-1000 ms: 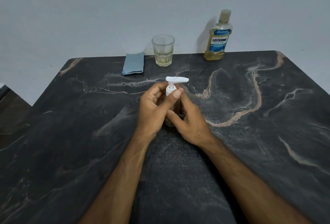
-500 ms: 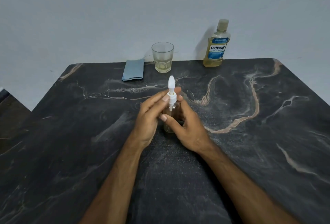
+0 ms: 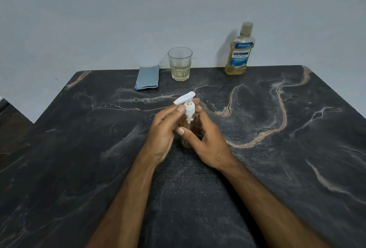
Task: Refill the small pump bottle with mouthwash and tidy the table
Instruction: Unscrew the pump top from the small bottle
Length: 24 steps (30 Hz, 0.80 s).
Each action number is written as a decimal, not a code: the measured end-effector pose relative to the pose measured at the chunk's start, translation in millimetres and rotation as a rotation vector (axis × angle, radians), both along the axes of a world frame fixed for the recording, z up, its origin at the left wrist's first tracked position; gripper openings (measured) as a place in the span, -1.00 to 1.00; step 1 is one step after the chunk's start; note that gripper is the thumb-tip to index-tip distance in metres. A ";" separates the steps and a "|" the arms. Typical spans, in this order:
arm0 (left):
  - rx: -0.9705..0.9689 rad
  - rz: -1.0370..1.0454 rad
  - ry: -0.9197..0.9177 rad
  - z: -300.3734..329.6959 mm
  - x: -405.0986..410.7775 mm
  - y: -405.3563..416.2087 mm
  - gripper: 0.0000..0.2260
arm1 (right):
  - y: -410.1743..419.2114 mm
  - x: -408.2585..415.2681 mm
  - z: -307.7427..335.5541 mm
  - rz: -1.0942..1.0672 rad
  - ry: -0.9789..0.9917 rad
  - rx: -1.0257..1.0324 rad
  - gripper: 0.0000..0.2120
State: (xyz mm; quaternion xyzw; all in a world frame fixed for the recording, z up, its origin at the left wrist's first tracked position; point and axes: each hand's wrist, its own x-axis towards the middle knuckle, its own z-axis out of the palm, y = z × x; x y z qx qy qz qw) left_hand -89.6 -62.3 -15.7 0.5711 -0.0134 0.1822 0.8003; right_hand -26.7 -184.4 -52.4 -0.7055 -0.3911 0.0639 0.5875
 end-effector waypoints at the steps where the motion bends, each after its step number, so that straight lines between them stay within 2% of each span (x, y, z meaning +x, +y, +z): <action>1: -0.007 0.000 0.005 0.0 0.1 -0.3 -0.73 | 0.1 0.2 -0.3 -0.001 0.001 -0.004 -0.54; 6: 0.015 0.043 -0.006 -2.9 1.0 -3.5 -0.73 | 0.6 0.7 -0.9 -0.023 -0.020 -0.005 -0.54; 14: 0.028 -0.006 -0.005 -0.5 -0.5 -0.8 -0.76 | 0.3 1.0 -1.0 -0.006 0.001 0.000 -0.53; 18: 0.051 0.036 0.002 -1.4 0.3 -3.6 -0.70 | 0.3 -0.1 0.8 -0.001 -0.002 0.004 -0.50; 24: 0.006 -0.036 0.013 3.5 -3.0 1.2 -0.71 | -0.4 0.0 0.4 0.002 0.004 -0.004 -0.50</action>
